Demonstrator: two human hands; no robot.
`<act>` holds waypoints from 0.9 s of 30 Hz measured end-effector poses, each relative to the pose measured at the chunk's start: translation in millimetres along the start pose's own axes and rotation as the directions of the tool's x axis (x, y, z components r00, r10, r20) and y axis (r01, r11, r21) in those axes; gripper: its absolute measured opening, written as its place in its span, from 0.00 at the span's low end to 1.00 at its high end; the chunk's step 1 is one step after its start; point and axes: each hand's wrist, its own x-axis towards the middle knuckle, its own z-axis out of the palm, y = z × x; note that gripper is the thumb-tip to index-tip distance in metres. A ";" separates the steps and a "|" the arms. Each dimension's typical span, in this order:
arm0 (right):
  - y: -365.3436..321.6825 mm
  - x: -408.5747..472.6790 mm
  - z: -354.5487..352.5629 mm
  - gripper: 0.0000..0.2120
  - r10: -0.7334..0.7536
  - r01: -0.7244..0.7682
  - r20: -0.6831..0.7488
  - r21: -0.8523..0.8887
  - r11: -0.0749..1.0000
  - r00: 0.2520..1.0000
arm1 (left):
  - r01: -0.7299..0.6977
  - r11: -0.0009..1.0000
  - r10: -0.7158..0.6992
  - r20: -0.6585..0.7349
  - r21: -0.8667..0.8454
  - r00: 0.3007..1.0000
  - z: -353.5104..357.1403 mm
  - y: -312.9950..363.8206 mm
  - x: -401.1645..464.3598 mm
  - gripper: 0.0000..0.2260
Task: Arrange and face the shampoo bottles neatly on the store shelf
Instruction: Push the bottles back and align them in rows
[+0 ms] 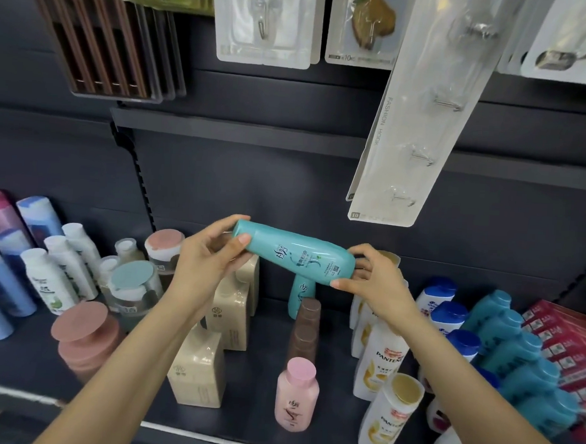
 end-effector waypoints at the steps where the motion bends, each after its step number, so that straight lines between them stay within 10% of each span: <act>1: -0.3 1.8 -2.5 0.21 -0.021 0.022 0.018 -0.088 0.996 1.000 | 0.003 1.000 -0.003 -0.010 -0.008 1.000 -0.7 -2.5 0.4 0.17; 8: 14.3 16.8 -29.9 0.20 -0.090 0.113 0.069 -0.572 0.812 0.994 | -0.089 0.968 0.105 -0.058 0.235 0.993 7.2 -17.2 15.3 0.11; 13: 34.8 26.7 -52.6 0.18 -0.070 0.068 0.021 -0.623 0.779 0.997 | -0.203 0.738 0.209 0.067 0.643 0.976 27.0 -26.8 28.4 0.13; 27: 67.1 40.2 -68.3 0.27 0.055 0.031 0.133 -0.569 0.821 0.990 | -0.196 0.614 -0.075 0.304 0.764 0.950 60.0 -86.7 68.3 0.12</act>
